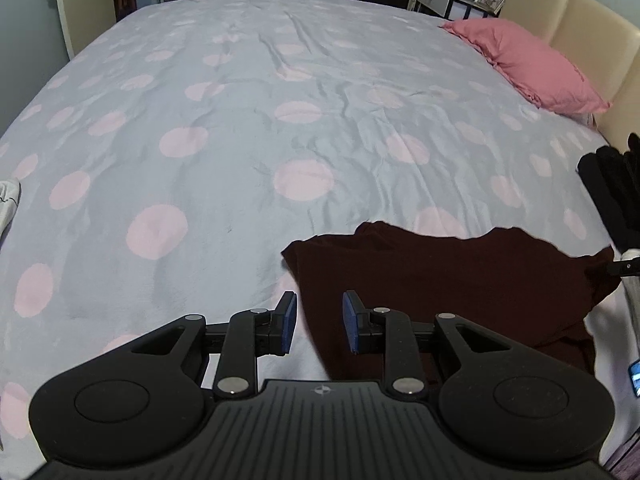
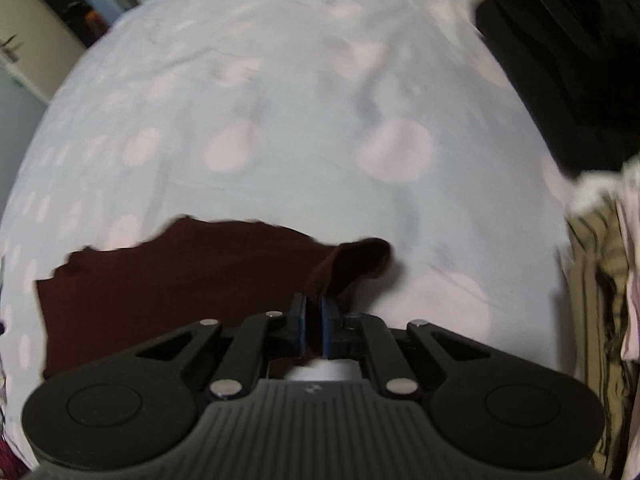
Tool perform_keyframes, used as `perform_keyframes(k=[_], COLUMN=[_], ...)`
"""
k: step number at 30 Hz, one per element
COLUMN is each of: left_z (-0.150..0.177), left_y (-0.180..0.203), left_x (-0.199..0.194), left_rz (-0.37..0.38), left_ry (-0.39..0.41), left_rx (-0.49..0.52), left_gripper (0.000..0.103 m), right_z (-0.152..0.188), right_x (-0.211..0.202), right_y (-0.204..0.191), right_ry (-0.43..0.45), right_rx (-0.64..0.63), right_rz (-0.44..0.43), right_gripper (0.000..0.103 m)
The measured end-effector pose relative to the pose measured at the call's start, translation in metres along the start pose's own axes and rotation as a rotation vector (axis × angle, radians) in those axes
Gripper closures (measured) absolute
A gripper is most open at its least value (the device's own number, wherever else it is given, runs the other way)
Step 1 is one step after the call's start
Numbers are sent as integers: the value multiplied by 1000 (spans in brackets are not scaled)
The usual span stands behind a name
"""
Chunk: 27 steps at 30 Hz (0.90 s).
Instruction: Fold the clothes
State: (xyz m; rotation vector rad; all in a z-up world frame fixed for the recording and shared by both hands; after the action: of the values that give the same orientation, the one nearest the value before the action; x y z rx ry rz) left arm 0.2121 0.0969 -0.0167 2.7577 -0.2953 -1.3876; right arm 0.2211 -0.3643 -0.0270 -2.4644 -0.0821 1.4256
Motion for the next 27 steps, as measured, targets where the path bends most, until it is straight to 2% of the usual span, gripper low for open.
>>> perform_keyframes(k=[5,12,16,18,20,25,27], left_z=[-4,-7,-7,-6,-5,-3,-3], left_y=[8,11,8,6,5,12,14], left_x=[-4,-9,-8,-7,-4,-2,-1], left_rz=[22,34,25,22,16,26,29], left_ry=[3,9,4,-1,-9,-22,-25], left_rx=[-12,-14,-14,-16,-17,-1,7], left_gripper=[80,80,80,78,75,74,74], right_z=[-4,7,17,13,9,4,10], right_x=[-6,17,34,30,24,13,18], right_y=[-58,-115,-127,-127,-127,-108,-98], right_ry=[13,-56,-115,-99,-80,-55,-68], right_rx=[-126,-223,-265,-260,-259,-257,-263], right_rz=[-55,-119,-142,-158,-170,-146,-126], right_gripper=[94,94,88,72,72,73,80])
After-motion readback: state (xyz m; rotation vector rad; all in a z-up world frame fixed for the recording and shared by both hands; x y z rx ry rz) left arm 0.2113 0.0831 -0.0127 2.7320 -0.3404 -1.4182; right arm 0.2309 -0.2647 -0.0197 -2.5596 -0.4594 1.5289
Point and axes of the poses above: each gripper's, at about its wrist camera, not at the fingertips, and x roughly the way its jaws point, y to its right, z to its underside, the point moved 5 cm from there along x, roughly the way its jaws point, and after that the axes turned 4 degrees about y, right-handed, at the moved point
